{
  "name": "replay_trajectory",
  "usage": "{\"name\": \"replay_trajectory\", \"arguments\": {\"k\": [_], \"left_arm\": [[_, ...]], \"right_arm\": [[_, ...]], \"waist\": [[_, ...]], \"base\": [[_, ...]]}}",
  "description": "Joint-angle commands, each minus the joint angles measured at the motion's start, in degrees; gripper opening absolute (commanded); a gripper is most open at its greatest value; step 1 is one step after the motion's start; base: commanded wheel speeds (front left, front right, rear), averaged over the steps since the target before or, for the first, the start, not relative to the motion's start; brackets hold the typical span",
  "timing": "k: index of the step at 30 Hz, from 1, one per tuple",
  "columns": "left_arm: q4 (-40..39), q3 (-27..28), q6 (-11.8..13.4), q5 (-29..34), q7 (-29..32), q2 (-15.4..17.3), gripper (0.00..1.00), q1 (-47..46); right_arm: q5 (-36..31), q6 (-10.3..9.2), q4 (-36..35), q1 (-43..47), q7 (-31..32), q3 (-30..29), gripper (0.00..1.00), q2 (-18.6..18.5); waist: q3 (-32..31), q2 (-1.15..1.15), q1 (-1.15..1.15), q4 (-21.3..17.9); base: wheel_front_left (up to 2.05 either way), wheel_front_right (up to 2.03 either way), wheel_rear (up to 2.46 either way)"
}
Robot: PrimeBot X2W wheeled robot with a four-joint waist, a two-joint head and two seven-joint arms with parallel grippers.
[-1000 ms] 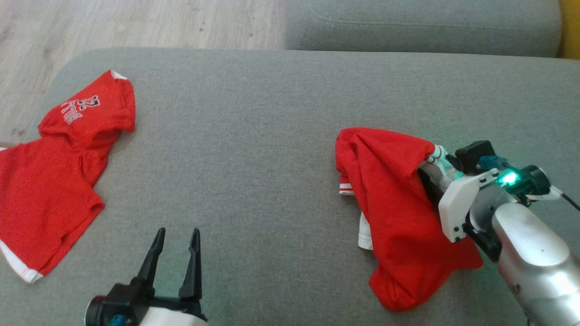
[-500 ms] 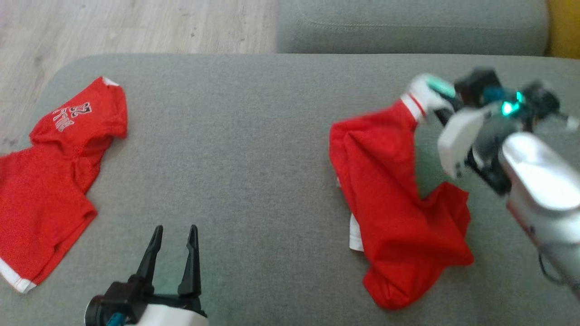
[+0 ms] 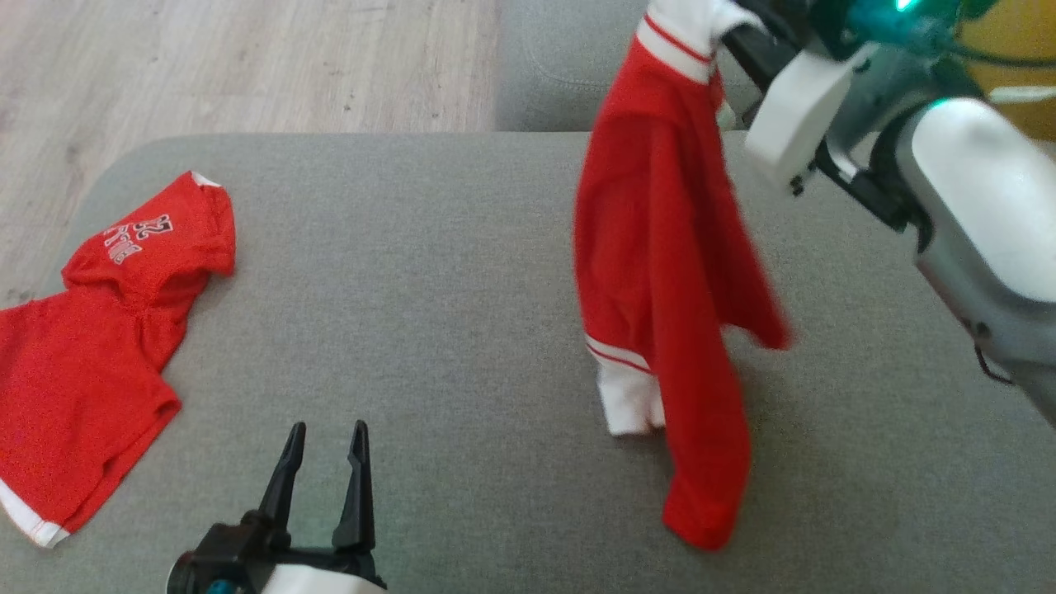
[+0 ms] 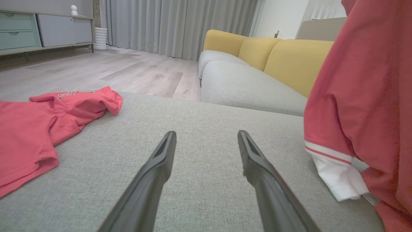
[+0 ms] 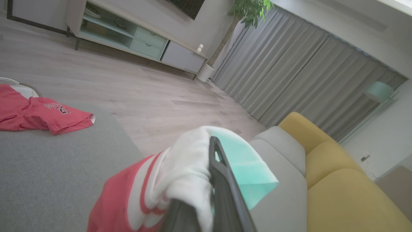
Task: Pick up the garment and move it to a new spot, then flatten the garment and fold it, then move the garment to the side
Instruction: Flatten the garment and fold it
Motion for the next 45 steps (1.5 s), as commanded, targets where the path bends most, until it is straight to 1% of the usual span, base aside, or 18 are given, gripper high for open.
{"name": "replay_trajectory", "arguments": {"k": [1,5,10,12,15,18,19,22,29,34,39,40,41,45], "left_arm": [[-1.95,1.22,0.37,-0.63,-0.55,-0.06,1.00,-1.20],[-1.87,0.78,0.57,-0.92,-0.55,-0.06,1.00,-0.80],[-1.97,0.44,0.84,-1.19,-0.55,-0.06,1.00,-0.20],[-2.07,0.33,0.94,-1.25,-0.55,-0.06,1.00,0.03],[-2.26,0.48,1.13,-1.45,-0.55,-0.06,1.00,0.20],[-2.40,0.87,1.21,-1.54,-0.55,-0.06,1.00,0.50],[-2.54,1.06,1.17,-1.56,-0.55,-0.06,1.00,0.48],[-2.79,1.36,1.27,-1.64,-0.55,-0.06,1.00,0.24],[-3.00,1.35,1.30,-1.66,-0.55,-0.06,1.00,-0.08],[-2.92,1.40,1.18,-1.57,-0.55,-0.06,1.00,-0.83],[-2.99,1.48,1.06,-1.26,-0.55,-0.06,1.00,-1.49],[-2.97,1.50,1.03,-1.22,-0.55,-0.06,1.00,-1.57],[-2.95,1.54,1.02,-1.21,-0.55,-0.06,1.00,-1.63],[-2.89,1.46,1.05,-1.31,-0.55,-0.06,1.00,-1.56]], "right_arm": [[-0.24,0.43,-2.00,-2.15,0.59,-0.96,0.00,0.77],[-1.23,0.43,-3.93,-4.09,2.10,-2.00,0.00,2.37],[-2.46,0.43,-4.62,-3.87,3.29,-5.59,0.00,5.14],[-4.03,0.43,-3.98,-2.45,4.21,-7.90,0.00,5.51],[-5.14,0.43,-2.97,0.53,5.67,-10.18,0.00,5.04],[-6.28,0.43,-1.74,4.10,7.41,-12.32,0.00,3.61],[-7.27,0.43,-0.58,6.49,8.45,-13.82,0.00,1.83],[-8.54,0.43,1.12,10.30,9.62,-16.24,0.00,-1.04],[-10.99,0.43,4.50,18.92,11.65,-22.60,0.00,-5.91],[-12.34,0.43,8.00,23.03,12.19,-25.65,0.00,-6.80],[-14.46,0.43,10.95,26.04,10.72,-28.42,0.00,-5.71],[-14.79,0.43,11.35,26.54,10.16,-28.55,0.43,-5.39],[-14.82,0.43,11.80,27.04,9.89,-28.58,1.00,-4.97],[-14.86,0.43,12.51,28.94,8.86,-29.41,1.00,-3.13]], "waist": [[-0.30,0.00,0.00,0.15],[-1.34,0.00,0.00,0.65],[-2.19,0.00,0.00,1.06],[-2.33,0.00,0.00,1.17],[-2.31,0.00,0.00,1.03],[-1.96,0.00,0.00,0.37],[-1.70,0.00,0.00,-0.04],[-1.22,0.00,0.00,-0.80],[0.40,0.00,0.00,-3.38],[1.14,0.00,0.00,-4.44],[1.91,0.00,0.00,-5.49],[1.99,0.00,0.00,-5.59],[2.06,0.00,0.00,-5.72],[2.12,0.00,0.00,-6.12]], "base": [[0.00,0.00,0.00],[0.00,0.00,0.00],[0.00,0.00,0.00],[0.00,0.00,0.00],[0.00,0.00,0.00],[0.00,0.00,0.00],[0.00,0.00,0.00],[0.00,0.00,0.00],[0.00,0.00,0.00],[0.00,0.00,0.00],[0.00,0.00,0.00],[0.00,0.00,0.00],[0.00,0.00,0.00],[0.00,0.00,0.00]]}}
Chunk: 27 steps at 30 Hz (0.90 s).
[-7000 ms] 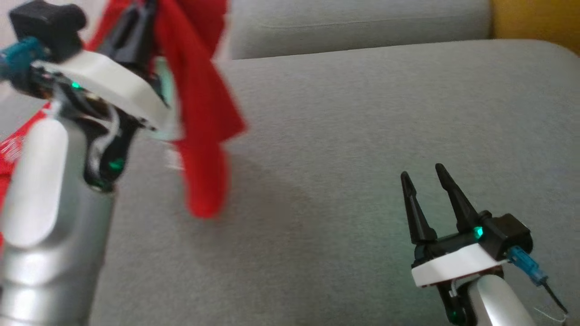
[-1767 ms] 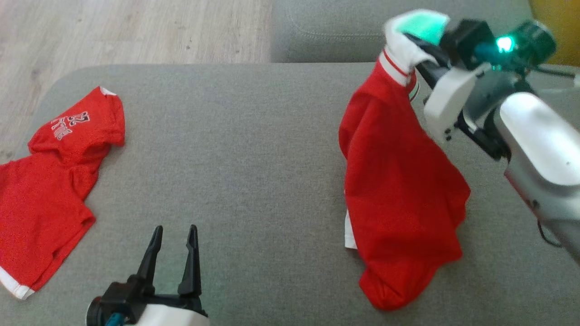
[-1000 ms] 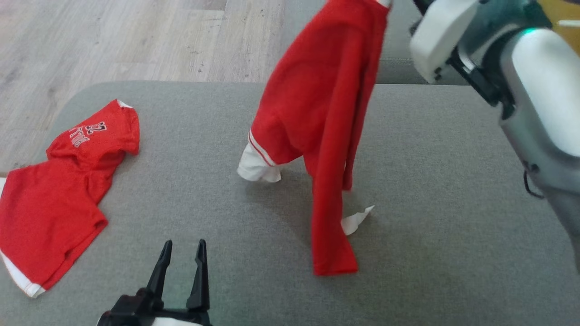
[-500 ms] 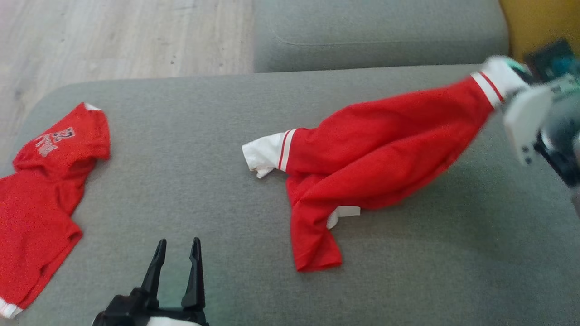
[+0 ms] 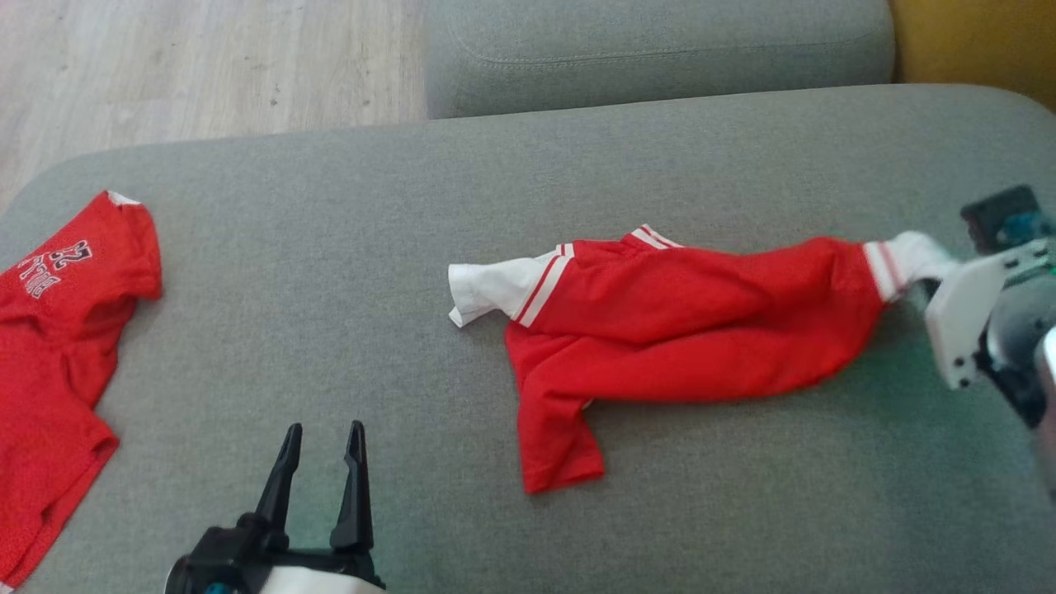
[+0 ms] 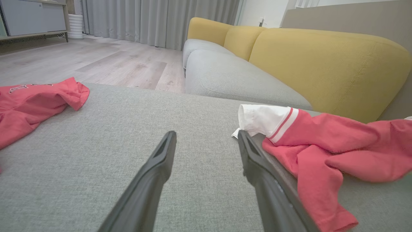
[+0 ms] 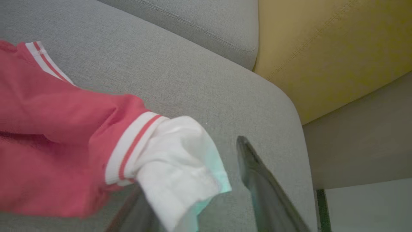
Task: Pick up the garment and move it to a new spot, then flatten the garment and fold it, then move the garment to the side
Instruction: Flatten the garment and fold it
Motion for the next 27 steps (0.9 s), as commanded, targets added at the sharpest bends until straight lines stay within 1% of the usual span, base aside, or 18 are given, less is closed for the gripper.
{"name": "replay_trajectory", "arguments": {"k": [1,5,10,16,18,24,27], "left_arm": [[-1.85,1.75,0.14,0.04,-0.55,-0.07,1.00,-2.37],[-2.08,1.58,0.34,-0.28,-0.55,-0.07,1.00,-2.12],[-2.45,1.84,0.58,-0.45,-0.55,-0.07,1.00,-1.74],[-2.82,2.53,0.63,-0.20,-0.55,-0.07,1.00,-1.55],[-2.93,2.90,0.62,-0.09,-0.55,-0.07,1.00,-1.59],[-2.77,3.18,0.20,0.27,-0.55,-0.07,1.00,-2.31],[-2.62,3.29,0.02,0.37,-0.55,-0.07,1.00,-2.43]], "right_arm": [[0.06,0.39,-1.68,0.53,-0.85,-0.44,1.00,-0.20],[1.13,0.39,-4.12,4.22,-2.12,-2.96,1.00,2.32],[1.76,0.39,-10.89,11.62,-2.34,-6.56,1.00,5.65],[-0.74,0.39,-19.70,21.09,-1.78,-11.78,1.00,8.22],[-1.67,0.39,-21.91,23.63,-1.40,-12.72,1.00,9.13],[-4.21,0.39,-25.52,28.98,-1.22,-15.82,1.00,11.15],[-6.43,0.39,-25.88,30.53,-2.91,-18.26,1.00,12.08]], "waist": [[0.05,0.00,0.00,-0.04],[-0.04,0.00,0.00,-0.12],[0.01,0.00,0.00,-0.37],[0.39,0.00,0.00,-1.13],[0.61,0.00,0.00,-1.65],[0.99,0.00,0.00,-2.49],[0.92,0.00,0.00,-2.76]], "base": [[0.00,0.00,0.00],[0.00,0.00,0.00],[0.00,0.00,0.00],[0.00,0.00,0.00],[0.00,0.00,0.00],[0.00,0.00,0.00],[0.00,0.00,0.00]]}}
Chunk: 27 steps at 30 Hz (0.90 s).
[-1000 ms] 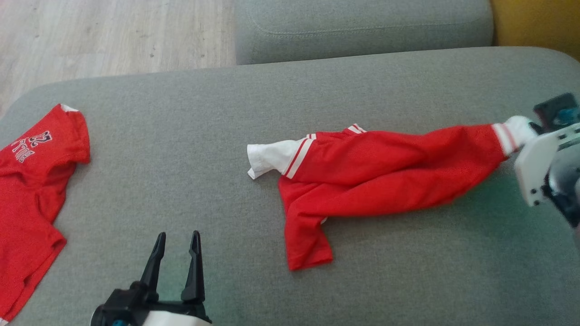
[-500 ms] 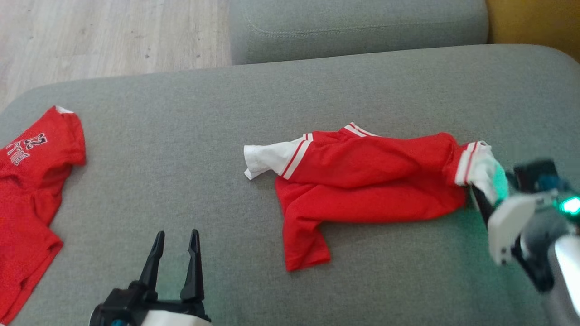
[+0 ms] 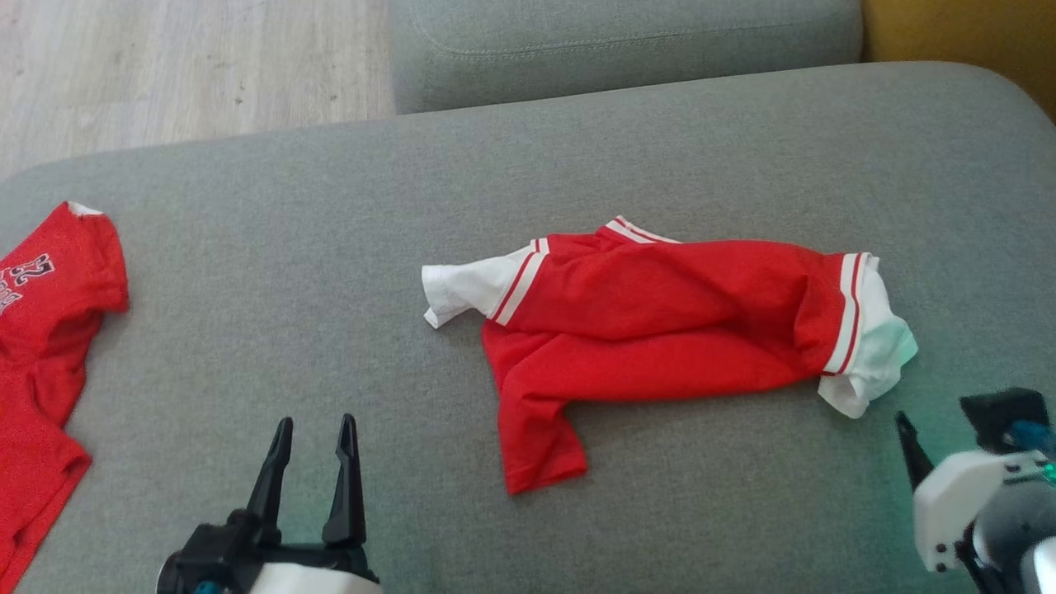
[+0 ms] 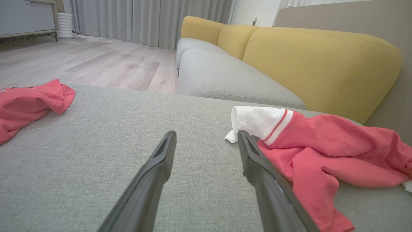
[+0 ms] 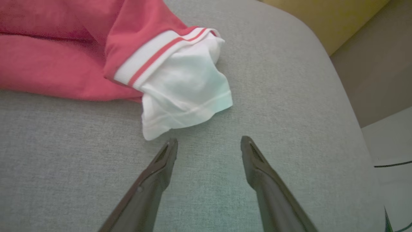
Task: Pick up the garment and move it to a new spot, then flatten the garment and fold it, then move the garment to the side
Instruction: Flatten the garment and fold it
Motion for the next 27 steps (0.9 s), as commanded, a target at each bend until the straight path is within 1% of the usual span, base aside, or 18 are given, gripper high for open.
{"name": "replay_trajectory", "arguments": {"k": [1,4,5,10,13,19,21,24,27], "left_arm": [[-1.56,2.25,-0.01,0.37,-0.55,-0.07,1.00,-2.42],[-1.41,2.25,-0.15,0.46,-0.55,-0.07,1.00,-2.32],[-1.41,2.25,-0.15,0.46,-0.55,-0.07,1.00,-2.32],[-1.28,2.55,-0.38,0.65,-0.55,-0.07,1.00,-1.92],[-1.43,2.62,-0.40,0.71,-0.55,-0.07,1.00,-1.57],[-1.38,2.40,-0.48,0.83,-0.55,-0.07,1.00,-1.58],[-1.23,2.24,-0.52,0.85,-0.55,-0.07,1.00,-1.62],[-1.03,1.94,-0.55,0.83,-0.55,-0.07,1.00,-1.70],[-0.92,1.69,-0.57,0.84,-0.55,-0.07,1.00,-1.85]], "right_arm": [[-0.77,0.39,-2.44,-0.67,-1.76,-0.35,1.00,-0.15],[-1.73,0.39,-3.17,0.51,-5.38,-2.29,1.00,2.58],[-1.73,0.39,-3.17,0.51,-5.38,-2.29,1.00,2.58],[-2.74,0.39,-4.07,2.14,-15.28,-2.71,1.00,7.09],[-4.01,0.39,-3.47,2.82,-21.50,-1.59,1.00,8.06],[-3.43,0.39,-0.30,2.50,-33.44,0.26,1.00,9.36],[-2.87,0.39,1.43,2.04,-35.27,0.78,1.00,9.69],[-1.24,0.39,3.88,1.28,-36.40,2.31,1.00,10.16],[0.54,0.39,3.91,0.32,-36.56,4.00,1.00,10.60]], "waist": [[-0.13,0.00,0.00,-0.11],[-0.54,0.00,0.00,-0.14],[-0.54,0.00,0.00,-0.14],[-1.39,0.00,0.00,-0.16],[-1.57,0.00,0.00,-0.26],[-1.71,0.00,0.00,-0.09],[-1.78,0.00,0.00,0.02],[-1.85,0.00,0.00,0.33],[-1.79,0.00,0.00,0.61]], "base": [[0.00,0.00,0.00],[0.00,0.00,0.00],[0.00,0.00,0.00],[0.00,0.00,0.00],[0.00,0.00,0.00],[0.00,0.00,0.00],[0.00,0.00,0.00],[0.00,0.00,0.00],[0.00,0.00,0.00]]}}
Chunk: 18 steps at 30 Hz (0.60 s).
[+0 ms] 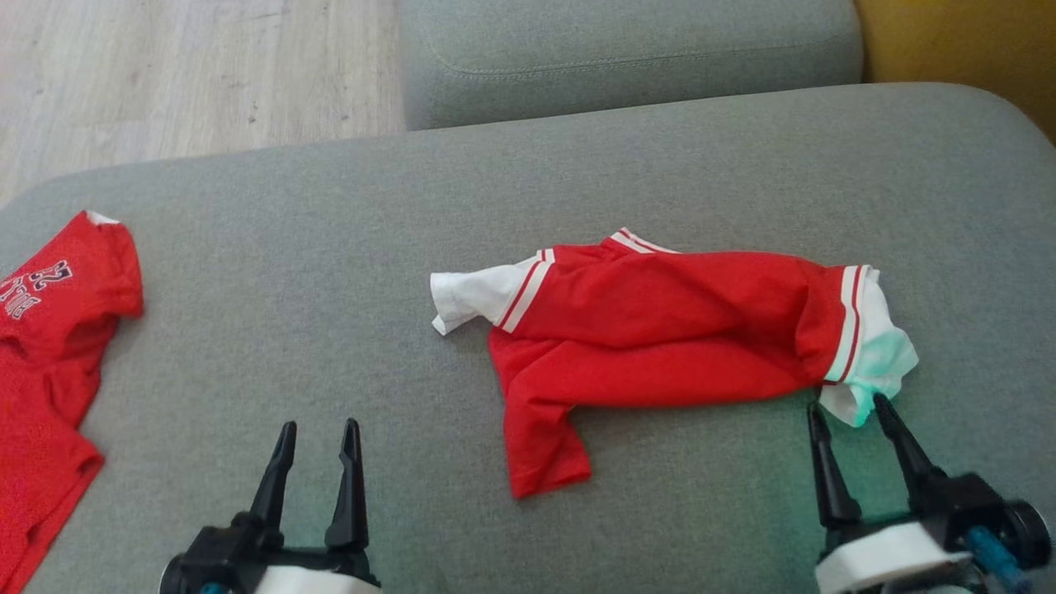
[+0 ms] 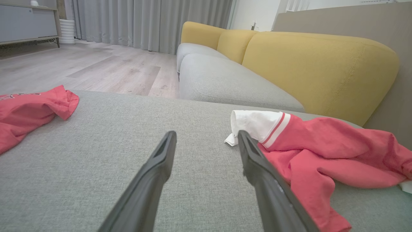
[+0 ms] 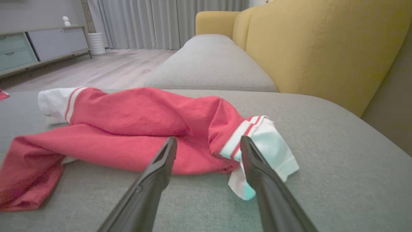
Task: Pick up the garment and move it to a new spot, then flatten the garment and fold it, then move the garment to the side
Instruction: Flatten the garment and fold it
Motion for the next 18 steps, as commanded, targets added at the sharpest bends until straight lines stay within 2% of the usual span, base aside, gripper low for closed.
{"name": "replay_trajectory", "arguments": {"k": [1,8,12,18], "left_arm": [[-1.48,1.60,-0.02,0.28,-0.55,-0.07,1.00,-2.03],[0.46,-0.28,-0.74,0.99,-0.55,-0.07,1.00,-5.23],[4.84,-3.98,-1.57,0.60,-0.55,-0.07,1.00,-10.80],[15.93,-9.57,-2.35,-6.21,0.16,-0.07,1.00,-22.26]], "right_arm": [[0.92,0.39,-2.27,-3.01,-0.75,1.92,1.00,-0.10],[2.42,0.39,-3.29,-4.11,-0.78,5.00,1.00,0.44],[2.55,0.39,-3.48,-5.66,-0.78,6.50,1.00,0.53],[2.74,0.39,-3.81,-7.85,-0.78,9.47,1.00,0.55]], "waist": [[0.05,0.00,0.00,0.12],[1.80,0.00,0.00,-0.16],[3.34,0.00,0.00,-1.16],[5.73,0.00,0.00,-3.85]], "base": [[0.00,0.00,0.00],[0.00,0.00,0.00],[0.00,0.00,0.00],[0.00,0.00,0.00]]}}
